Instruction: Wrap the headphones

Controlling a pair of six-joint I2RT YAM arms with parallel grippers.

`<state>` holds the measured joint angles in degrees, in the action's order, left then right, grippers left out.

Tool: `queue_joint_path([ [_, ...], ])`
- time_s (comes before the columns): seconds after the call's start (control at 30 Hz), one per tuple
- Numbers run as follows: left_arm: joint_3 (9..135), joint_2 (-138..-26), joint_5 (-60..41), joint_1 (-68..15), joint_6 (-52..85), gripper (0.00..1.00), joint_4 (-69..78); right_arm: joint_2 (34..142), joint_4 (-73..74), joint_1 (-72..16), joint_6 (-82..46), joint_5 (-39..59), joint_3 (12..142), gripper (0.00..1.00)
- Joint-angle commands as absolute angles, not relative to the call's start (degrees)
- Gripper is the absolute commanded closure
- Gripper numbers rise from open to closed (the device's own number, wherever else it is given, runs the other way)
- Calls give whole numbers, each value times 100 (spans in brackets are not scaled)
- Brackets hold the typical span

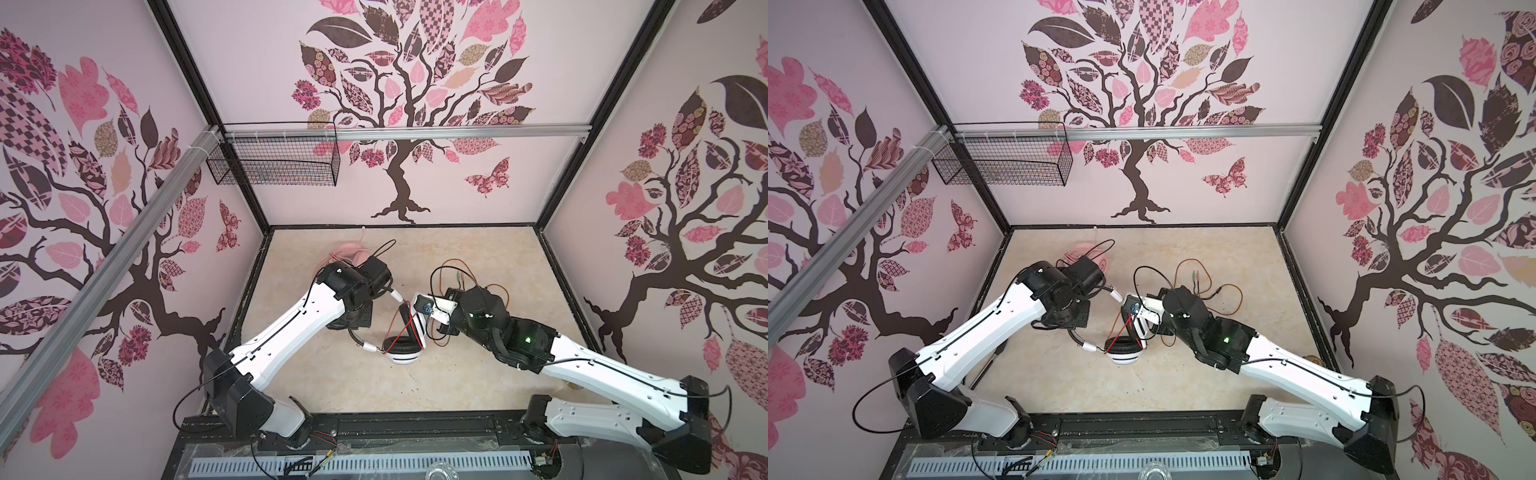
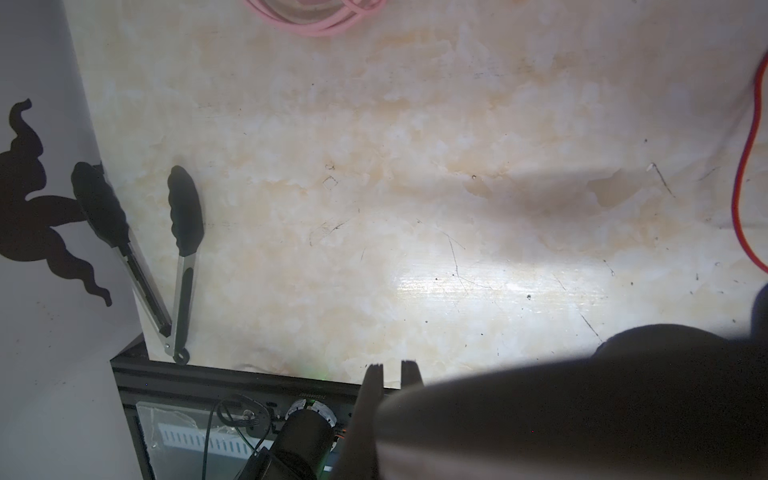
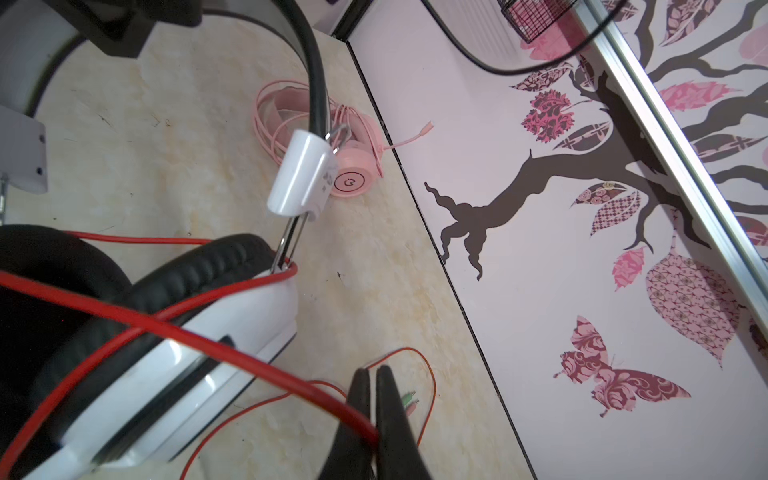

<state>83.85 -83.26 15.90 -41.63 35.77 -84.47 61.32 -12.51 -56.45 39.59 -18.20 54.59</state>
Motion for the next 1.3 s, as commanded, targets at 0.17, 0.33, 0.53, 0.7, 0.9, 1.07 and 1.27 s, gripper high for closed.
queue_joint_path([
  [0.17, 8009, -7610, 1172, -4316, 3381, 100, -7977, 6032, -743, -5296, 3459, -938, 5212, 100],
  [0.33, 8011, -7414, 654, -4315, 3202, 100, -7830, 5961, -523, -4864, 3061, -246, 4966, 100],
  [0.53, 8017, -7144, -161, -4317, 2960, 100, -7483, 5894, -248, -4565, 2698, 333, 4732, 93],
  [0.7, 8099, -7031, -316, -4317, 2887, 100, -7472, 5837, 5, -4340, 2413, 669, 4543, 91],
  [0.9, 8165, -6955, -610, -4315, 2812, 100, -7431, 5803, 356, -4110, 2019, 1095, 4278, 80],
  [1.07, 8356, -6974, -467, -4310, 2835, 100, -7539, 5807, 589, -3954, 1740, 1352, 4079, 74],
  [1.27, 8905, -7141, -235, -4127, 3087, 100, -7730, 5912, 1194, -3789, 962, 1921, 3619, 67],
])
